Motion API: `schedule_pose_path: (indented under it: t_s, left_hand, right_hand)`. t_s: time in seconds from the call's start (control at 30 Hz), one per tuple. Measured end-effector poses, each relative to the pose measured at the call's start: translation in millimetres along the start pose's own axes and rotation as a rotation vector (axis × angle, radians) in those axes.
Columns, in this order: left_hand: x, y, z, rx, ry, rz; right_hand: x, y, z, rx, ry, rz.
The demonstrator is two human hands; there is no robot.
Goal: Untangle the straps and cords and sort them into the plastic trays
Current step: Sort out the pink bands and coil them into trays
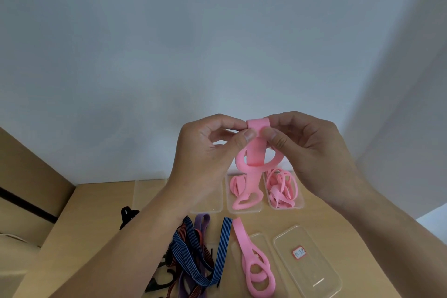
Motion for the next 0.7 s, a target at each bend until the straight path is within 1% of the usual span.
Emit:
schedule_pose_path:
  t_s: [0.33, 0.53, 0.6, 0.7]
  left_hand:
    - [-4.2, -3.2, 1.2, -0.025, -0.007, 0.005]
    - [-9.0, -5.5, -5.9, -0.034, 0.056, 0.003]
    - [-12.1, -8.2, -13.8, 0.020, 0.098, -0.083]
    - [-24.7, -8.9, -29.1, 0.141, 0.157, -0.303]
  right_hand:
    - [5.2, -1.4, 1.5, 0.012, 0.027, -0.008]
    - [6.4, -3.4, 5.9, -0.012, 0.082, 0.001]
    - [7.2, -5.3, 6.7, -0.014, 0.071, 0.024]
    - [11.0, -9.8, 5.8, -0.004, 0.044, 0.079]
Point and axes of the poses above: each hand's wrist, its own y-axis away from the middle knuckle, its own x-axis out of the back of the hand, z = x × y, the point moved 4 cm from there along -y, towards the middle knuckle, and after that the axes turned 15 degrees about -z, right-handed, at the moved point
